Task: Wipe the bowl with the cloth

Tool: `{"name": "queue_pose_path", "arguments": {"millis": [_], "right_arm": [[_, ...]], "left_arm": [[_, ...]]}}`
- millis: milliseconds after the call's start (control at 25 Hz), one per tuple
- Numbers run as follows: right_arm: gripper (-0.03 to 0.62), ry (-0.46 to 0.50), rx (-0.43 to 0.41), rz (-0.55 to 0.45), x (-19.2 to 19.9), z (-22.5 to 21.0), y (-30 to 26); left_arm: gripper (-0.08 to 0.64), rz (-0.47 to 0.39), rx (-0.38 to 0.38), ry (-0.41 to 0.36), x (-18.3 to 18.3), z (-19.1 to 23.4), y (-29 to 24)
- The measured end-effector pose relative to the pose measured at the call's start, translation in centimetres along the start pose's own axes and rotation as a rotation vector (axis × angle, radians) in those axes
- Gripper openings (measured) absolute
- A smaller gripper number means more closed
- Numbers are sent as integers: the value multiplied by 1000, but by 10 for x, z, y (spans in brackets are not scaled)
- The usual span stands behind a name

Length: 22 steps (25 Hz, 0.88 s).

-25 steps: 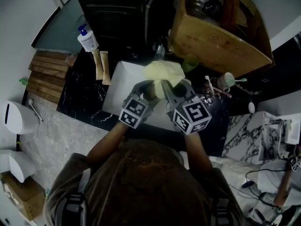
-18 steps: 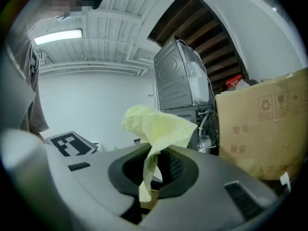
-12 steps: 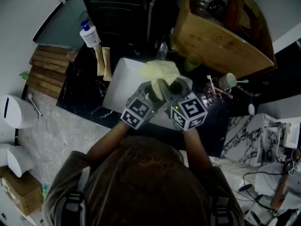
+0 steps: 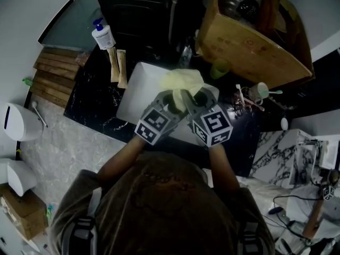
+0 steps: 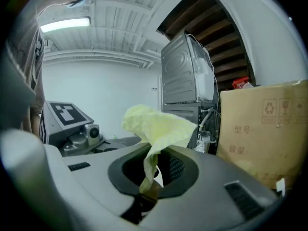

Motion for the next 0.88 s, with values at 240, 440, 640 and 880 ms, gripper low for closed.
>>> {"name": "queue_pose_path", "arguments": {"millis": [240, 440, 640, 880], "right_arm": [[20, -32, 9, 5, 8, -11, 3], [20, -43, 16, 27, 16, -22, 8], [20, -47, 26, 37, 22, -28, 11], [20, -41, 21, 48, 28, -28, 13]], "left_arm": [[253, -12, 7, 2, -5, -2, 1], [252, -3, 8, -5, -5, -2, 2], [253, -2, 13, -9, -4, -4, 3], [253, 14, 21, -11, 0, -6, 4]]}}
Point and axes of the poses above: the fingertips, and each gripper's own axes: y backward along the fingers, z to its left, x out of its underside, the point moved 3 cm from there along y, backward along the fingers, and after that the axes turned 7 degrees about y, right-handed, at the moved point
